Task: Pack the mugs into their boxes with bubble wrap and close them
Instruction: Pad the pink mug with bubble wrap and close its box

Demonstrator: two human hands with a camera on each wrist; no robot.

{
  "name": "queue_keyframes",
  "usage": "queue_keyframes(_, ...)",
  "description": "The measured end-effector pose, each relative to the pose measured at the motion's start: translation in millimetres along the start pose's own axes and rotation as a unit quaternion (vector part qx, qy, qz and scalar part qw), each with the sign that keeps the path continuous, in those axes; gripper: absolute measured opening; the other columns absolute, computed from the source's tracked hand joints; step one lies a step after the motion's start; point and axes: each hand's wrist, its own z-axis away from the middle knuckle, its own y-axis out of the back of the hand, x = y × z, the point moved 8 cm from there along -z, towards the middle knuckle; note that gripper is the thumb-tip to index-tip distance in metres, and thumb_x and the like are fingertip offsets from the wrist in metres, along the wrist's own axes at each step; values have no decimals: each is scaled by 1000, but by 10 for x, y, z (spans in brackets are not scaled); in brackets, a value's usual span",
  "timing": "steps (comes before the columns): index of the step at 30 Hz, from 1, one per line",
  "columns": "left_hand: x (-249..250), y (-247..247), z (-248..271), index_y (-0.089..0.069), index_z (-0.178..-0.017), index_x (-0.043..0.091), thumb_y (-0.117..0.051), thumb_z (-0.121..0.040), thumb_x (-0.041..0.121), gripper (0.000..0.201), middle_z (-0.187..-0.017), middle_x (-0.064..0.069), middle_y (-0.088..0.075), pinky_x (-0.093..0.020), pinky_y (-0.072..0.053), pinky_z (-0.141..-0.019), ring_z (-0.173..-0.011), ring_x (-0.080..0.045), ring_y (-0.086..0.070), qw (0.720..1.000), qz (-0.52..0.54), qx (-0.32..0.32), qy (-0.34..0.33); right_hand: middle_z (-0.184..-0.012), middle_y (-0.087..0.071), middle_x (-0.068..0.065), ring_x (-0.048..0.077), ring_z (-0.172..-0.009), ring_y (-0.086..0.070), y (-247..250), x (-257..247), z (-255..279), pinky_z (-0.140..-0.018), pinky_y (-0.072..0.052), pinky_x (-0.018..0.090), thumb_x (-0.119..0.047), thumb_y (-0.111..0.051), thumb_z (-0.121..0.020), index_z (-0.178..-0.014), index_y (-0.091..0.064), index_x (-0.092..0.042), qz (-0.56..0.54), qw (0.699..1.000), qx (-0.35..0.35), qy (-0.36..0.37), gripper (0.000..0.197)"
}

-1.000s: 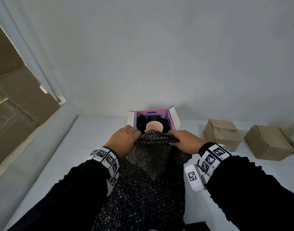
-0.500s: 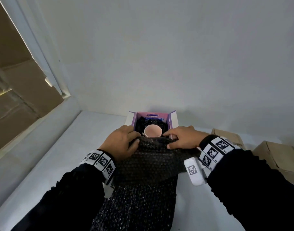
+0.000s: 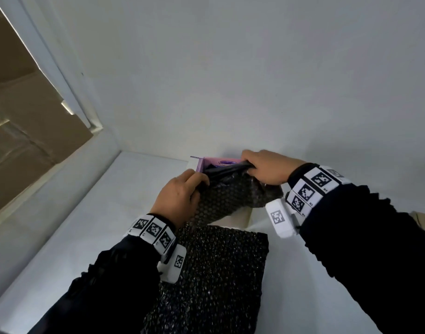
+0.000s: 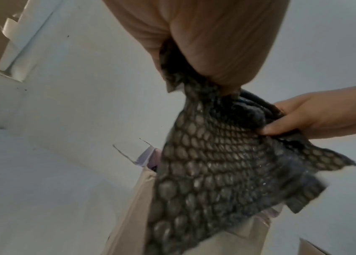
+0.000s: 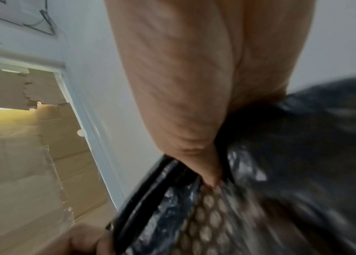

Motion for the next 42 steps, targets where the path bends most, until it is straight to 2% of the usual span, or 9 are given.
queue_keyframes(4, -152, 12, -127, -63, -108, 11, -44, -79, 8, 34, -100, -9, -58, -37, -51, -60, -76, -28, -58, 997, -66, 37, 24, -106, -52, -1, 22, -107, -34, 59, 15, -324, -98, -25, 46, -57, -32, -86, -106, -50, -38, -25, 999, 33, -17, 33)
queue_keyframes(10, -314, -264, -194, -70, -104, 10, -65, -72, 2, 33, -108, -12, -59, -34, -51, -54, -81, -29, -59, 988, -153, 22, 11, -118, -47, -5, 25, -115, -32, 135, -107, -729, -94, -25, 45, -21, -41, -92, -119, -54, -36, 104, 982, 159, 24, 33)
queue_keyframes(16, -524, -727, -56, -69, -106, 8, -53, -76, 7, 34, -113, -9, -61, -41, -52, -63, -84, -28, -51, 986, -156, -58, 16, -103, -55, -6, 20, -94, -41, -188, -150, -1019, -68, -39, 33, -1, -58, -79, -100, -58, -20, -51, 961, 258, 84, 28)
queue_keyframes(23, -350, -800, -50, -65, -110, 14, -51, -83, 27, 34, -85, 0, -67, -37, -44, -72, -81, -24, -54, 988, -114, -94, -52, -95, -54, -4, 17, -89, -48, -699, -322, -1201, -72, -44, 38, 5, -58, -74, -84, -62, -20, -85, 962, 187, 179, 27)
queue_keyframes(26, -343, -888, -48, -63, -86, 12, -54, -75, 19, 17, -77, -4, -62, -40, -48, -74, -70, -27, -55, 986, -116, -101, -59, -106, -53, -5, 17, -86, -55, -850, -433, -1226, -70, -48, 41, -1, -58, -80, -85, -64, -21, -49, 968, 145, 198, 21)
queue_keyframes(30, -423, -886, -10, -62, -75, 20, -52, -82, 30, 15, -75, 5, -60, -48, -31, -109, -75, -18, -58, 981, -165, -89, -44, -112, -58, -2, 25, -89, -60, -982, -434, -1252, -72, -45, 37, -7, -53, -85, -105, -62, -20, -1, 981, 72, 179, 25)
queue_keyframes(33, -463, -885, 30, -62, -74, 22, -46, -87, 41, 28, -73, 10, -64, -57, -19, -112, -95, -15, -58, 978, -177, -106, -31, -109, -66, 0, 26, -95, -61, -1037, -359, -1249, -75, -45, 36, -3, -49, -82, -107, -59, -19, -12, 986, 31, 161, 31)
queue_keyframes(39, -508, -953, 108, -71, -86, 24, -42, -88, 49, 39, -94, 12, -68, -61, -10, -113, -120, -14, -49, 970, -192, -151, -17, -109, -46, 4, 21, -91, -50, -720, -243, -1150, -70, -49, 34, -8, -63, -77, -100, -53, -16, -27, 952, 260, 160, 26)
queue_keyframes(42, -515, -972, 110, -70, -87, 24, -44, -82, 60, 45, -107, 6, -59, -60, -12, -112, -121, -18, -46, 965, -207, -162, -5, -126, -44, 7, 25, -97, -55, -866, -168, -1233, -74, -48, 33, -2, -60, -78, -116, -51, -15, -54, 971, 197, 127, 41)
